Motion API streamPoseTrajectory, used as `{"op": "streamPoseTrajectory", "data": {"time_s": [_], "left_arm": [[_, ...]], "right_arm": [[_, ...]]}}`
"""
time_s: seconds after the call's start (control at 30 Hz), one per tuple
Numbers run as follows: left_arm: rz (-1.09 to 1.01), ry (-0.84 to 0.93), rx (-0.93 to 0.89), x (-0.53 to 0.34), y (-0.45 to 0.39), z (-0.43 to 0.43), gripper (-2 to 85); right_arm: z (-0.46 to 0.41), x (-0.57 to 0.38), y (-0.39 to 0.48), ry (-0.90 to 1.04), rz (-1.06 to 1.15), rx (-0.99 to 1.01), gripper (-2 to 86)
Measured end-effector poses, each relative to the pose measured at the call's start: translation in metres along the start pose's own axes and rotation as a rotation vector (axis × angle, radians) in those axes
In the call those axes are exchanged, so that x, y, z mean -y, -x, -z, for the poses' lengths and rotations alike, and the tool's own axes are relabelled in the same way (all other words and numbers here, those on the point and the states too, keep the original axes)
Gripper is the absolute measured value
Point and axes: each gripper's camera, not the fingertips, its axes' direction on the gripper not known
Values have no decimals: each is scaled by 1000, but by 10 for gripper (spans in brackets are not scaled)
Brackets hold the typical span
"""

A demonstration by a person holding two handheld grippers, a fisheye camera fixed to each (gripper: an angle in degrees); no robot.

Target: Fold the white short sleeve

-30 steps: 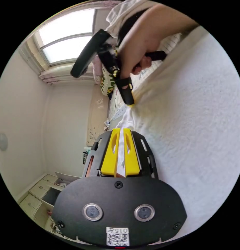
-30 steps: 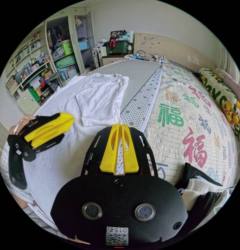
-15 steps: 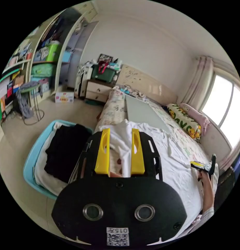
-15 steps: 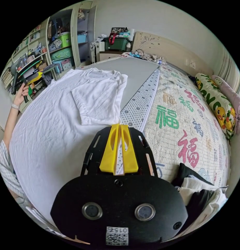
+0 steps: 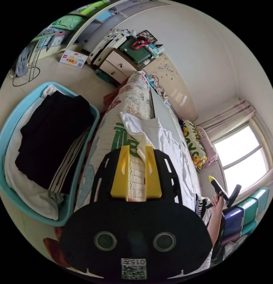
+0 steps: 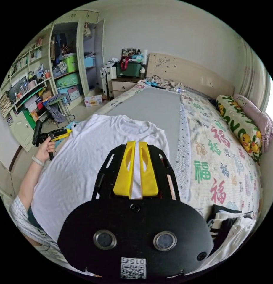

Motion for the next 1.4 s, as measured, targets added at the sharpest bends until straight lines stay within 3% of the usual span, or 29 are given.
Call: {"op": "streamPoseTrajectory", "data": {"time_s": [0.13,0.2,0.27,0.33,0.5,0.63,0.7,0.8,0.87,1.0,1.17,1.4], "left_arm": [[7,7,47,-59,49,-56,27],[87,-41,-26,-90,88,-67,5],[309,-167,-224,-148,156,-79,-4],[437,-155,-292,-182,192,-105,-7],[382,-149,-220,-227,195,-147,-9],[397,-141,-230,-256,202,-182,-9],[405,-136,-236,-265,201,-196,-9],[388,-133,-216,-275,188,-211,-9],[375,-131,-202,-279,174,-220,-9],[294,-151,-155,-275,132,-221,-9],[-44,-183,-59,-246,11,-204,-8],[-570,-108,2,-225,-170,-208,-5]], "right_arm": [[-67,36,101,29,107,86,16],[-93,53,151,45,168,104,18],[-127,75,216,45,233,113,26],[-155,96,262,46,269,143,41],[-255,142,357,146,324,99,74],[-352,155,395,328,357,-62,105],[-383,156,397,400,359,-108,104],[-391,166,389,362,292,-123,65],[-386,171,375,346,236,-100,5],[-347,178,331,230,103,57,-8],[-241,167,225,2,-22,223,-9],[-170,99,95,-68,-84,307,-8]]}}
